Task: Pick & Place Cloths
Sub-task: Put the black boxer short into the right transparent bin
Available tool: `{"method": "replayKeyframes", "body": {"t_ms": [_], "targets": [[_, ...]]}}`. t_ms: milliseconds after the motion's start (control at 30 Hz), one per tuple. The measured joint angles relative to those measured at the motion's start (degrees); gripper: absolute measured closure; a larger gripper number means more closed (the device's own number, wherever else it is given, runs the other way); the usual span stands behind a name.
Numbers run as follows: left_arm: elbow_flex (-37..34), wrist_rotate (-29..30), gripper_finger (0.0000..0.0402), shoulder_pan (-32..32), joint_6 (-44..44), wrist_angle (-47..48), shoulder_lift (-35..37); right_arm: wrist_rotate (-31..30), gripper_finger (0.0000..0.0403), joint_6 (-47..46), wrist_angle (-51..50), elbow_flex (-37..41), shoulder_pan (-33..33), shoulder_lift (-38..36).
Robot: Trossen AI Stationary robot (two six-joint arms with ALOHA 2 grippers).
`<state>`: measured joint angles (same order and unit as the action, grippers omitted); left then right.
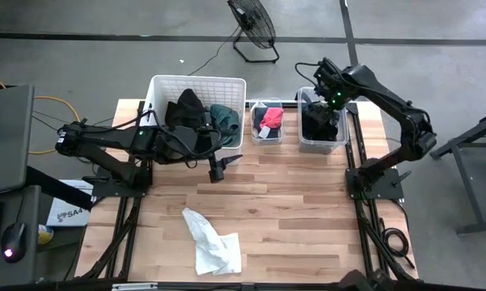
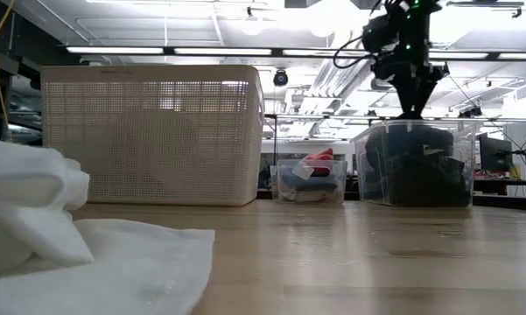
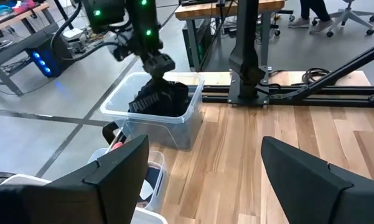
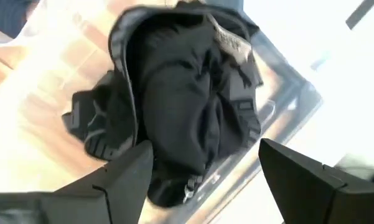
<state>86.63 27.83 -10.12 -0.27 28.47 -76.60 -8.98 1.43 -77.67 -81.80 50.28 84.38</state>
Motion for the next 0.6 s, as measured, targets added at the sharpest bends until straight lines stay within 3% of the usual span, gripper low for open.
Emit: {"method": "replayKeyframes", "body": {"t_ms": [200, 500, 600], "targets": [[0.0, 0.0, 0.0096, 0.0, 0.0, 0.0, 0.0, 4.5, 0.0169, -4.4, -0.1, 0.0, 0.0, -2.6], [0.0, 0.0, 0.0096, 0.0, -3.1, 0.0, 0.0, 4.4, 0.0382, -7.5, 8.1, 7.9, 0.2, -2.5], [0.0, 0.0, 0.0096, 0.0, -3.9, 0.0, 0.0, 3.9, 0.0395, -8.8, 11.8, 13.1, 1.0, -2.5]]}}
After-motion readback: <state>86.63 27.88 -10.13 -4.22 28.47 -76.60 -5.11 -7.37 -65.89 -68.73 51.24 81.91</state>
